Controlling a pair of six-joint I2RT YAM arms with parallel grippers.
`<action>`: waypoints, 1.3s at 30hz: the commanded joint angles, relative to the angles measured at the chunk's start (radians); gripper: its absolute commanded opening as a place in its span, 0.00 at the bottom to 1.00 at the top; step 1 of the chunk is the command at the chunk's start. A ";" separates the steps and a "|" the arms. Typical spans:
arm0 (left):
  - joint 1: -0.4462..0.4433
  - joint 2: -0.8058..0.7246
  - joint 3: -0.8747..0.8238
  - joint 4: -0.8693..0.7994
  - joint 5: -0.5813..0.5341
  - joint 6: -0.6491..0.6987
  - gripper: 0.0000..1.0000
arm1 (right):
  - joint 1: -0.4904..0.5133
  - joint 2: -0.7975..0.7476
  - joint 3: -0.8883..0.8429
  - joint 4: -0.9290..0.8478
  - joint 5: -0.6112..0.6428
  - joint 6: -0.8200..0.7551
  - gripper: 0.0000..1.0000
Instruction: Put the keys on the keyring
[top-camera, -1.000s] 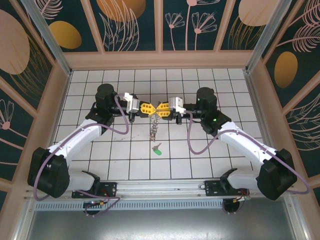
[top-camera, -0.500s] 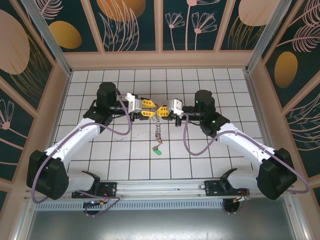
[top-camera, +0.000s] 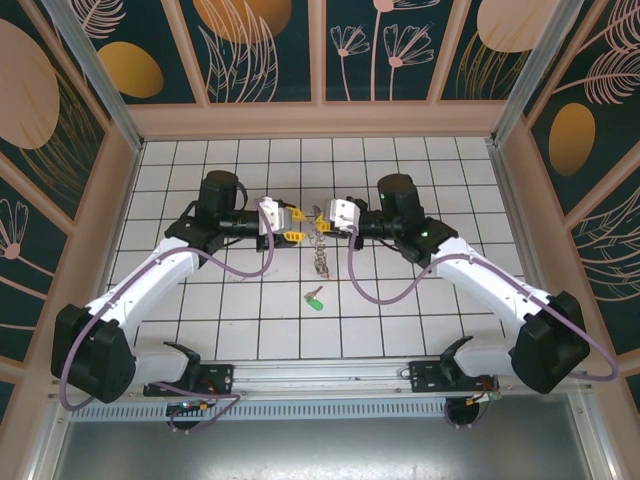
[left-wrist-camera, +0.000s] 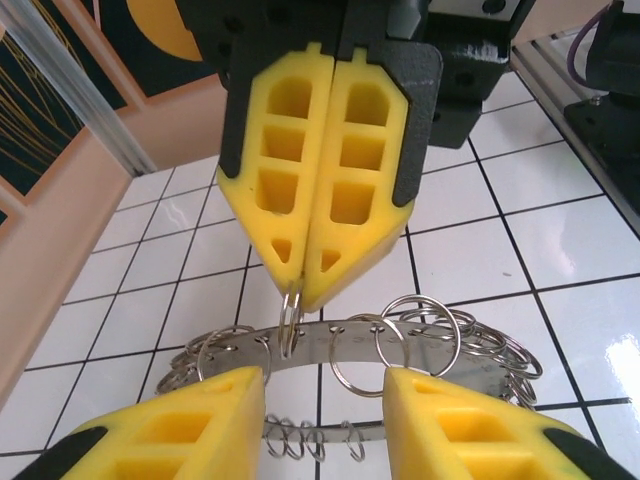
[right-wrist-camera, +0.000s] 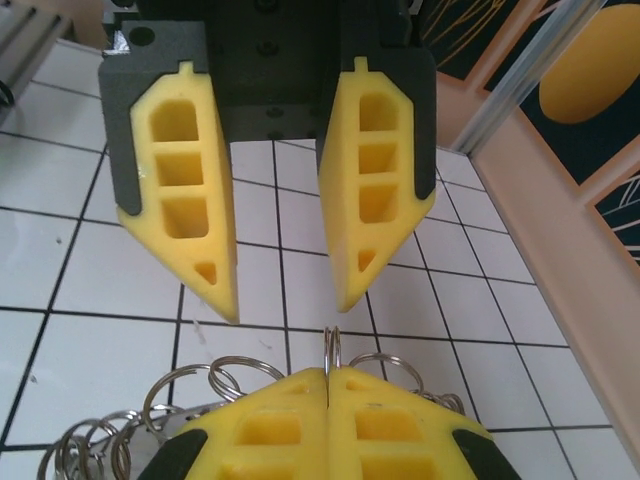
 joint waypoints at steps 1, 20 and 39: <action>-0.008 0.015 0.028 0.005 0.008 0.016 0.36 | 0.028 0.018 0.079 -0.116 0.083 -0.116 0.00; -0.025 0.082 0.041 0.017 0.006 0.031 0.07 | 0.098 0.048 0.135 -0.164 0.134 -0.092 0.00; -0.024 0.021 -0.001 0.347 0.185 -0.243 0.00 | -0.083 -0.100 -0.126 0.143 -0.210 0.093 0.30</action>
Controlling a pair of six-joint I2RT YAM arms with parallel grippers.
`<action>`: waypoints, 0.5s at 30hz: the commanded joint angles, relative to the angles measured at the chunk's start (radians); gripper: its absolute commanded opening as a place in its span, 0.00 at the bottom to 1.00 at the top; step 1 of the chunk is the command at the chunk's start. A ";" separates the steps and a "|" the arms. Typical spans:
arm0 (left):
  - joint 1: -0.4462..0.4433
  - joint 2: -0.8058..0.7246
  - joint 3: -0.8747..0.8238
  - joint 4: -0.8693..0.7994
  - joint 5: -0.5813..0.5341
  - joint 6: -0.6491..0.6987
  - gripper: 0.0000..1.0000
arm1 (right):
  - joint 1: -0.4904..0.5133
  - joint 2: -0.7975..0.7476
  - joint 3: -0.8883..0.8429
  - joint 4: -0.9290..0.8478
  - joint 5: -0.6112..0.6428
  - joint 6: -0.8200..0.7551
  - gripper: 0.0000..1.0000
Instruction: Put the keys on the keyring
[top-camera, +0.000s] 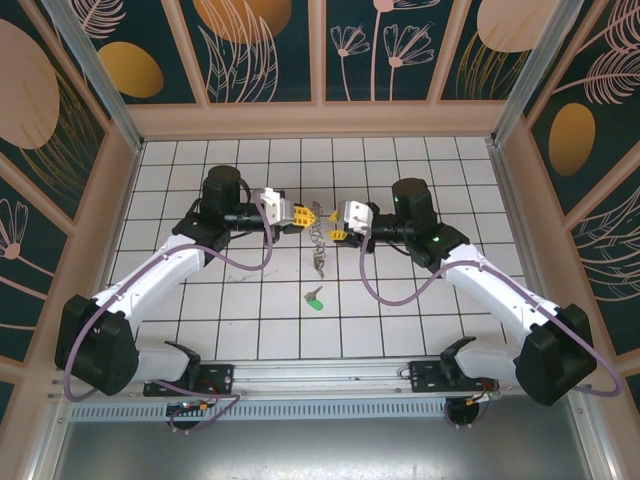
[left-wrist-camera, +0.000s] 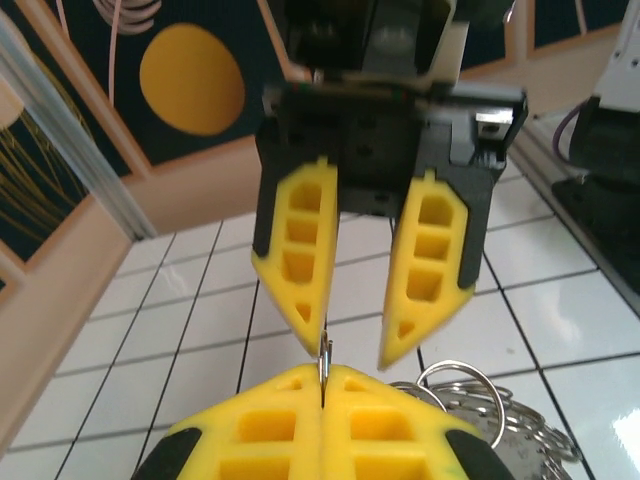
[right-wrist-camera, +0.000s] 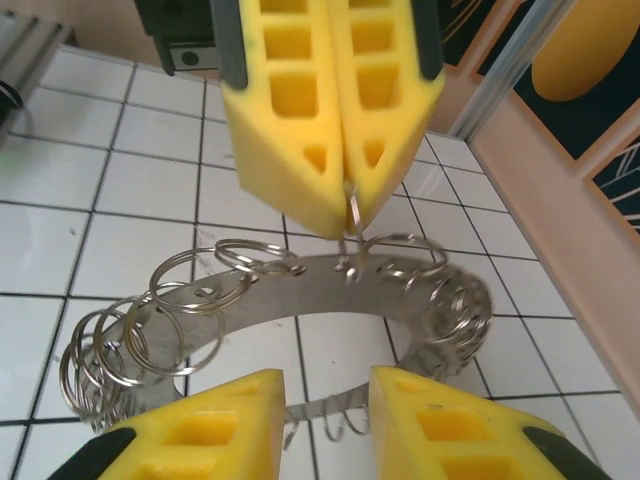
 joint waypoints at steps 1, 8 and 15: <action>-0.001 -0.013 0.000 0.094 0.093 -0.056 0.00 | -0.008 -0.024 -0.020 0.098 -0.117 0.043 0.30; -0.001 0.002 0.000 0.094 0.126 -0.061 0.00 | -0.016 -0.032 -0.012 0.141 -0.195 0.085 0.31; -0.001 0.010 0.000 0.120 0.149 -0.080 0.00 | -0.016 -0.023 -0.005 0.174 -0.233 0.113 0.28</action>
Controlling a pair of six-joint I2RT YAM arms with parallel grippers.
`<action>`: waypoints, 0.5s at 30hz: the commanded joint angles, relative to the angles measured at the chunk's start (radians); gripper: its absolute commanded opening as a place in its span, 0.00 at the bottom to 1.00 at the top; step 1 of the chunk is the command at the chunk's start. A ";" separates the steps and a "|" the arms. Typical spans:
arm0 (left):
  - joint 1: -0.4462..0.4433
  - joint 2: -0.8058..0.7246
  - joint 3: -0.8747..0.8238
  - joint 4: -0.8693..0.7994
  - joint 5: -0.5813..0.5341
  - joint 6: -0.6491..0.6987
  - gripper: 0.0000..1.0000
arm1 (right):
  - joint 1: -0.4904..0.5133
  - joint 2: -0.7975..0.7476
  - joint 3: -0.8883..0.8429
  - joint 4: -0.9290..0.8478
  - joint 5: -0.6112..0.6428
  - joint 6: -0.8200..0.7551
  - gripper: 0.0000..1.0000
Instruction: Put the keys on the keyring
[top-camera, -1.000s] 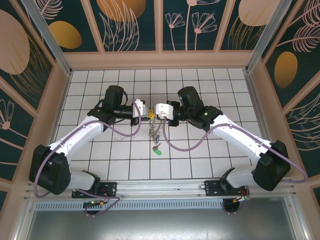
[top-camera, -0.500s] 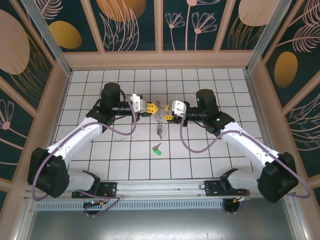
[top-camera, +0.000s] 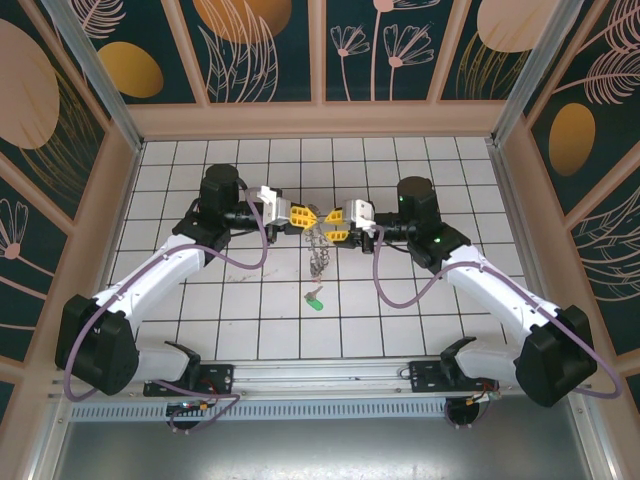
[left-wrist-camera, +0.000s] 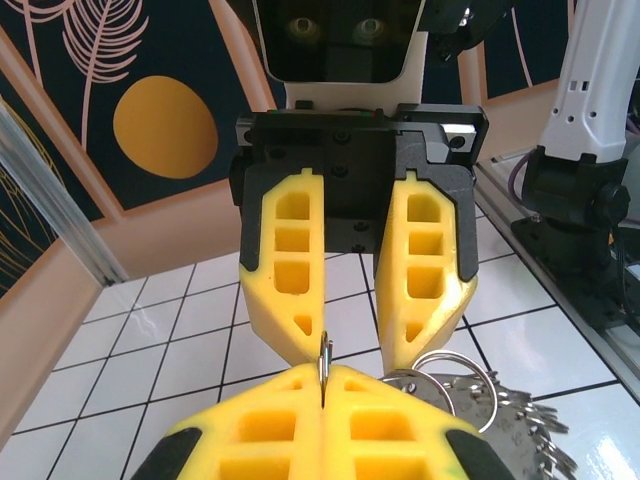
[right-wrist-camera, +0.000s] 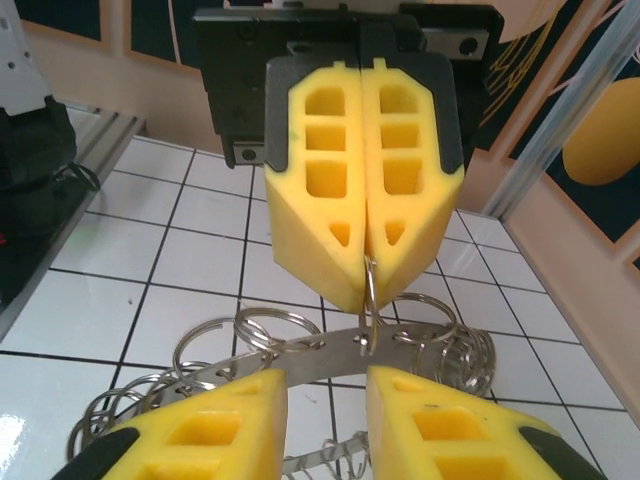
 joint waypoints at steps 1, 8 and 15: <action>-0.001 0.009 0.000 0.063 0.059 -0.021 0.00 | -0.004 -0.016 0.003 0.065 -0.063 0.028 0.28; -0.003 0.028 0.042 -0.012 0.098 0.036 0.00 | -0.004 0.006 0.015 0.076 -0.091 0.036 0.29; -0.003 0.034 0.053 -0.007 0.116 0.040 0.00 | -0.005 0.026 0.028 0.081 -0.105 0.043 0.25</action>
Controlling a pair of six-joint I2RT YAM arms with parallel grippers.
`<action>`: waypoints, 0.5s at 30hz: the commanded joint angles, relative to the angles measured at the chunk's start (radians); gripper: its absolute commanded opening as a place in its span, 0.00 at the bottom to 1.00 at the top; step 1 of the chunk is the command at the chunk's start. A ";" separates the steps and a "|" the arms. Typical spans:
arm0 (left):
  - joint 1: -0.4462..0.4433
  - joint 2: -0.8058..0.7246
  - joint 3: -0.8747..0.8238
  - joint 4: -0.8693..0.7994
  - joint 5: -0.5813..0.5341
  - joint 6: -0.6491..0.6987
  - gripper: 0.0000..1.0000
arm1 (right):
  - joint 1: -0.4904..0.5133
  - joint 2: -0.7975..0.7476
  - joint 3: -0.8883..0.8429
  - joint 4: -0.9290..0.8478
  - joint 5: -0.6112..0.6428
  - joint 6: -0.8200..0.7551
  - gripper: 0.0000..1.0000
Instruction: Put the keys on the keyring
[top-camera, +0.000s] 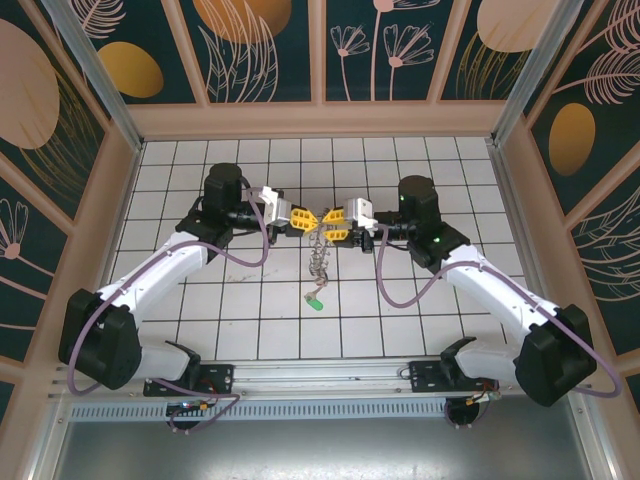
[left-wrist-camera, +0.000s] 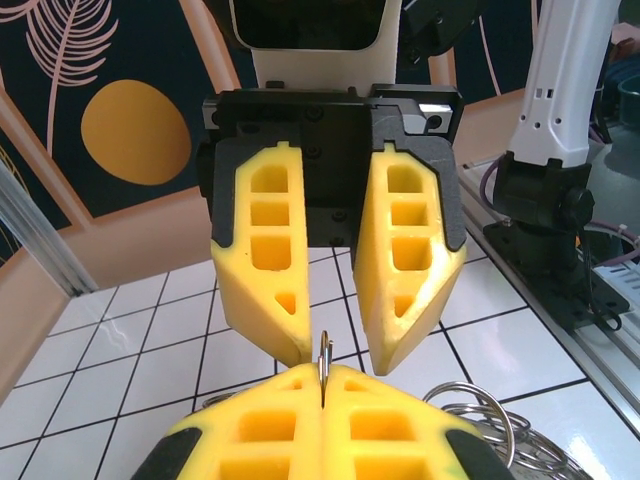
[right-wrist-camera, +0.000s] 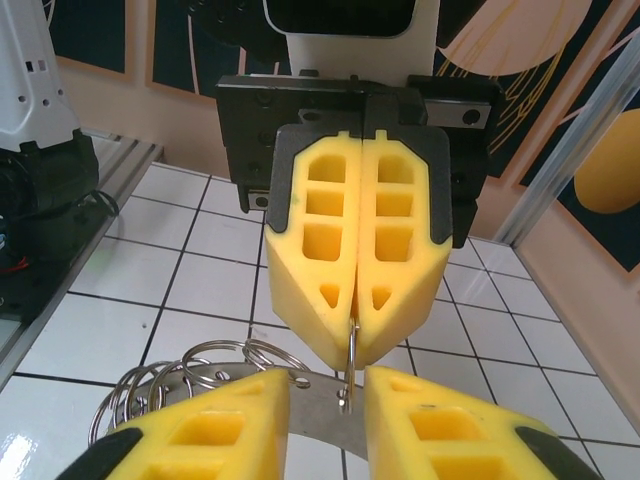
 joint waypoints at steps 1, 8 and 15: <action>-0.003 0.005 0.043 0.013 0.065 0.021 0.00 | -0.004 0.022 0.029 0.032 -0.057 0.008 0.25; -0.006 0.020 0.065 0.012 0.093 0.022 0.00 | -0.005 0.034 0.003 0.140 -0.038 0.073 0.26; -0.006 0.031 0.063 -0.020 0.095 0.049 0.00 | -0.005 0.032 -0.005 0.180 -0.045 0.105 0.21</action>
